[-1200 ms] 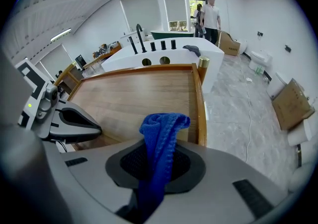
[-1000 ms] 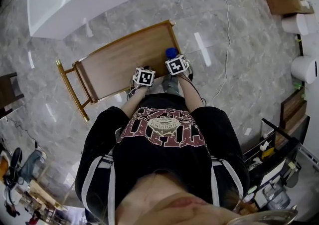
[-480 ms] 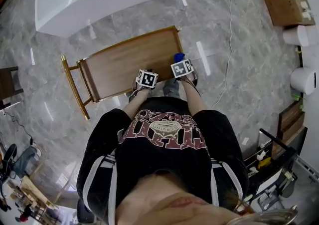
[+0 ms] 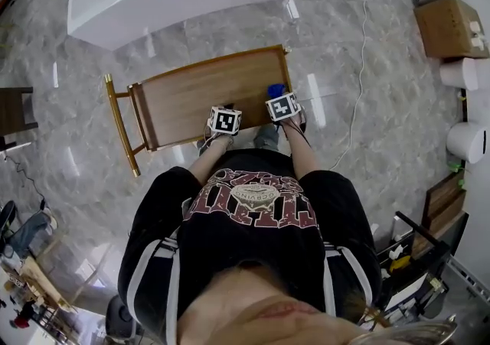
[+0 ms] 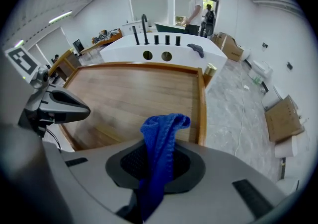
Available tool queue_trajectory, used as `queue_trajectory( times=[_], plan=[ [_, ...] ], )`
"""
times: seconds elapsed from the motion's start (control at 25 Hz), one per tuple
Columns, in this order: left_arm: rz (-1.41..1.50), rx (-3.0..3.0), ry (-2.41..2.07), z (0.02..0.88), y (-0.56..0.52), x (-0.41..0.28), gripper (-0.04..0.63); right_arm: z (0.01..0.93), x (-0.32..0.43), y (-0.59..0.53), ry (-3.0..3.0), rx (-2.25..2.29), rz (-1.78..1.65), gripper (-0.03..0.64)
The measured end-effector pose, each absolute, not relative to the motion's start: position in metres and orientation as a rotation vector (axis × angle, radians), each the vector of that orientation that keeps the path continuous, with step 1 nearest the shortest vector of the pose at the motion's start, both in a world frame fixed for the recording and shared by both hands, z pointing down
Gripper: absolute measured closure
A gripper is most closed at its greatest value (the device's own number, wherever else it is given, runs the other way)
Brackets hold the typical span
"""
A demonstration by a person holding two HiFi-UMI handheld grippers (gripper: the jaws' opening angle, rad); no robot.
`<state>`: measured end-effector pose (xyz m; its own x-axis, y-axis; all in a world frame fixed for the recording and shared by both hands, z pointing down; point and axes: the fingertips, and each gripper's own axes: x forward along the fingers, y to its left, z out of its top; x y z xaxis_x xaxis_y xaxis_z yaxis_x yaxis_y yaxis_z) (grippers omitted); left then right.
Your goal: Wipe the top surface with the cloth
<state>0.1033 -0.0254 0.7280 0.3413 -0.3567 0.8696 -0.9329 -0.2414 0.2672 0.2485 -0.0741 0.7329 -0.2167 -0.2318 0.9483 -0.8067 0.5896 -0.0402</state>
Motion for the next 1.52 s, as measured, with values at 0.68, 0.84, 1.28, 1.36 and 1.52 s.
queue_trajectory(
  times=[0.68, 0.84, 1.28, 1.36, 1.52],
  plan=[
    [0.627, 1.742, -1.336, 0.676, -0.062, 0.055, 0.548, 0.684, 0.13, -0.103, -2.034, 0.737, 0.642, 0.551],
    [0.564, 1.734, -1.405, 0.658, -0.074, 0.037, 0.548, 0.663, 0.105, -0.116, -2.115, 0.721, 0.623, 0.551],
    [0.411, 1.767, -1.608, 0.591, -0.106, -0.017, 0.548, 0.588, 0.038, -0.14, -2.326, 0.707, 0.562, 0.551],
    [0.379, 1.775, -1.64, 0.578, -0.111, -0.023, 0.548, 0.576, 0.029, -0.14, -2.361, 0.703, 0.553, 0.551],
    [0.363, 1.837, -1.711, 0.547, -0.122, -0.029, 0.548, 0.55, 0.019, -0.146, -2.433, 0.719, 0.551, 0.551]
  ],
)
